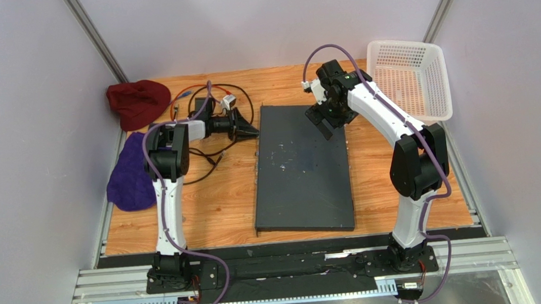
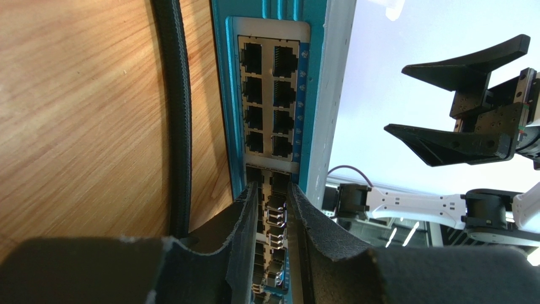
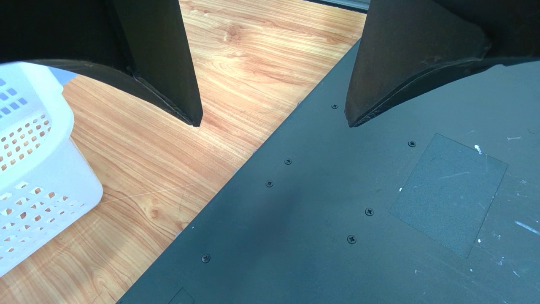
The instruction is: Pull the plug from the switch port
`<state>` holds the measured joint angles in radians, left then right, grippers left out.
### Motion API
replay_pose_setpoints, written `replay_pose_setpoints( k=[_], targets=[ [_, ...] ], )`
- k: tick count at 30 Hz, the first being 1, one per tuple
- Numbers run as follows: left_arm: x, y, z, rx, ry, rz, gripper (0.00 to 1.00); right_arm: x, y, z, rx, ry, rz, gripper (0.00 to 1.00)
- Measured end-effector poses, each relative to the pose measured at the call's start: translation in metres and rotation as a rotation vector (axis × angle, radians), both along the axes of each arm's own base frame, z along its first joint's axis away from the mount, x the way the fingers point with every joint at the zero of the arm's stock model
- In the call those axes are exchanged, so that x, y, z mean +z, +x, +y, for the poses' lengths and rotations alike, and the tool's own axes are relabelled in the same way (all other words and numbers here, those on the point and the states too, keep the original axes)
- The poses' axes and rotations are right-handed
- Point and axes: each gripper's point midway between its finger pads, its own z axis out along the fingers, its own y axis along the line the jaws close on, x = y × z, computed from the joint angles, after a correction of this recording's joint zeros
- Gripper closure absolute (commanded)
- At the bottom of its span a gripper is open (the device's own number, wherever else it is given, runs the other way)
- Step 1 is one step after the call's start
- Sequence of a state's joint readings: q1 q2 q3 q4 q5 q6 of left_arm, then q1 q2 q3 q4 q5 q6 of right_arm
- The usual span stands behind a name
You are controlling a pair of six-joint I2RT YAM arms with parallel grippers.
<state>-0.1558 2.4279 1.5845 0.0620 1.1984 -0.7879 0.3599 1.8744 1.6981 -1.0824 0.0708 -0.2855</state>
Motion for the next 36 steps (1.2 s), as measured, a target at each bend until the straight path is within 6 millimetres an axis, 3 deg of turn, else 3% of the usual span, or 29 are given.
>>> replay_pose_setpoints(
  k=[16,23,30,32,36],
  targets=[
    [-0.003,-0.01,0.002,-0.028,0.008,0.026,0.68,0.0,0.0,0.002,0.004,0.001,0.0,0.12],
    [-0.003,-0.009,0.009,0.004,0.141,0.009,0.69,-0.001,0.0,0.002,0.005,0.0,0.002,0.12],
    [0.006,-0.006,0.044,0.119,0.451,-0.077,0.67,-0.001,0.002,0.004,0.007,0.008,0.0,0.12],
    [0.009,-0.011,0.061,0.154,0.503,-0.086,0.66,-0.001,0.004,0.005,0.008,0.01,-0.001,0.12],
    [0.011,-0.01,0.072,0.172,0.485,-0.092,0.61,-0.004,0.006,0.006,0.009,0.012,0.004,0.12]
  ],
)
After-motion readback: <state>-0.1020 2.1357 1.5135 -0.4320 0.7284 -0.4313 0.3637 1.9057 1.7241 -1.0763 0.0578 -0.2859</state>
